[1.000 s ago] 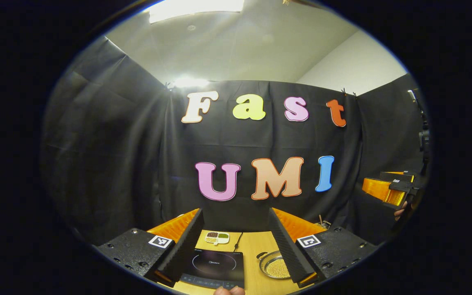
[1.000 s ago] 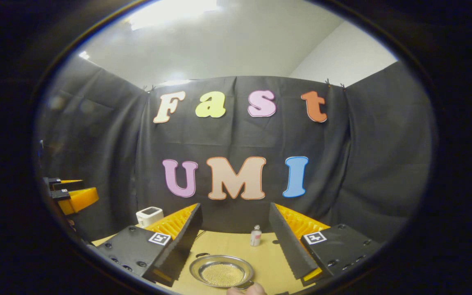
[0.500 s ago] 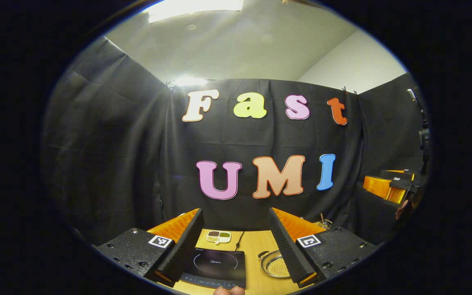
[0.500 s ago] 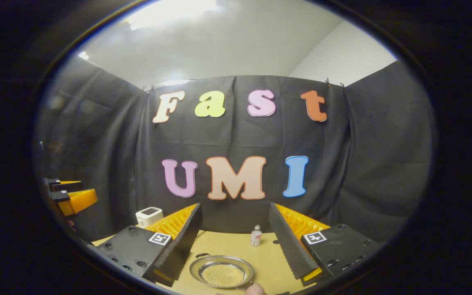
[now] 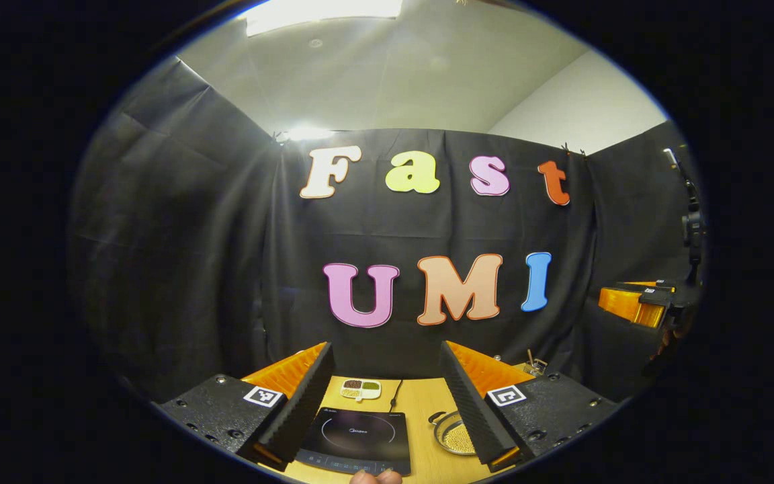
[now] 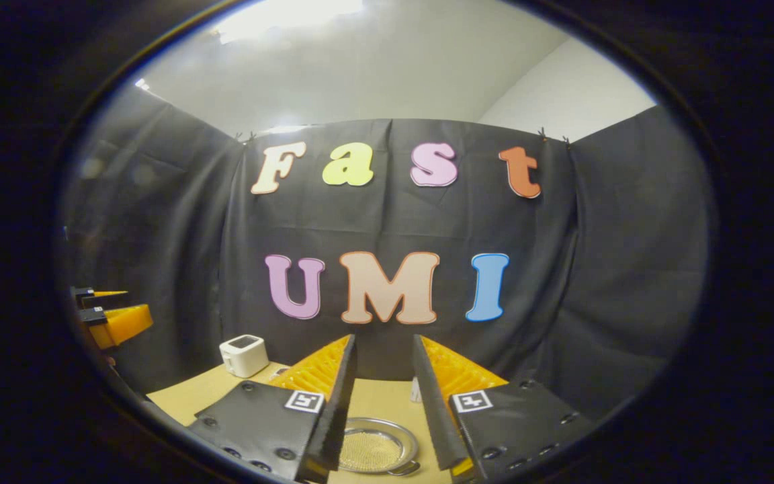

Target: First push the handle of the pot to place it horizontally, then grasp the pot with both hands and set it on the induction cooktop.

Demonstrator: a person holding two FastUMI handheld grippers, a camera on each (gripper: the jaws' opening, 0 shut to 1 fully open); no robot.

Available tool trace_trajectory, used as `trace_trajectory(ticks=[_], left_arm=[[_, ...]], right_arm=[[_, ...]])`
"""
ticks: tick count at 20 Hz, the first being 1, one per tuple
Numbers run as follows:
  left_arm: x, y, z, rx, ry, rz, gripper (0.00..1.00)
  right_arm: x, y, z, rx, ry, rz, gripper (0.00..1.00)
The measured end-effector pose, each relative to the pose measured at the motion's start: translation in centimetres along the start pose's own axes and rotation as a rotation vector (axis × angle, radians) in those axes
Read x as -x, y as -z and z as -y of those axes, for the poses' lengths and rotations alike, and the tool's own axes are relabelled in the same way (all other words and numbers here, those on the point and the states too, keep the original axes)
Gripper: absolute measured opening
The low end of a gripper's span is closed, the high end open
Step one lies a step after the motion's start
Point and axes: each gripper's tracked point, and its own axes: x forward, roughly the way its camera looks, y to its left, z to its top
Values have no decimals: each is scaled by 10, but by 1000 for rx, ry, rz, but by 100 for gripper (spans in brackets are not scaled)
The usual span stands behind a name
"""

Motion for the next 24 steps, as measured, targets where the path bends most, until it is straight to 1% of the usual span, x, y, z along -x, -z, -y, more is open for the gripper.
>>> trace_trajectory(ticks=[1, 2, 3, 4, 5, 6, 7, 8, 9, 10, 11, 12, 16, 17, 18, 19, 20, 21, 23, 24], left_arm=[[-1, 0, -1, 2, 5, 0, 92], [-2, 1, -1, 2, 9, 0, 92], [-5, 1, -1, 2, 13, 1, 95], [-6, 2, -2, 2, 14, 2, 92], [-10, 3, -1, 4, 14, 0, 92], [-14, 6, 0, 9, 12, -10, 92], [-17, 9, 2, 21, 8, -17, 92], [-24, 9, 3, 31, -1, -20, 92], [-30, 12, 3, 33, -14, -28, 92], [-36, 14, 5, 30, -24, -28, 92], [-43, 16, 9, 22, -32, -31, 95], [-49, 19, 14, 10, -39, -43, 92], [-78, 22, 35, 2, -82, -47, 92], [-83, 24, 38, -3, -97, -49, 95], [-89, 30, 41, -12, -113, -54, 95], [-93, 35, 43, -20, -132, -67, 92], [-94, 39, 46, -29, -148, -74, 95], [-97, 40, 49, -38, -158, -73, 92], [-102, 47, 55, -59, -168, -86, 95], [-105, 52, 59, -64, -164, -98, 92]], right_arm=[[-5, 0, -4, 5, 0, 7, 51], [5, -3, 1, 26, 27, 13, 52], [-6, -2, 0, 39, 26, 18, 30], [-7, 0, -6, 39, -1, 14, 8], [-11, 4, -9, 35, -18, 14, 9], [-17, 3, -7, 33, -20, 6, 9], [-29, 14, -2, 23, -21, -9, 11], [-32, 27, -1, -1, -36, -46, 5], [-40, 38, 3, -20, -42, -66, 5], [-47, 47, 9, -29, -54, -81, 3], [-55, 56, 14, -35, -74, -94, 3], [-62, 64, 19, -41, -96, -101, 4], [-87, 120, 33, -72, -201, -196, 4], [-94, 135, 35, -79, -226, -212, 4], [-98, 150, 36, -86, -250, -232, 5], [-102, 164, 36, -95, -274, -255, 4], [-104, 177, 38, -105, -294, -273, 3], [-107, 189, 38, -112, -313, -290, 4], [-109, 214, 39, -122, -342, -336, 2], [-108, 225, 38, -129, -353, -358, 1]])
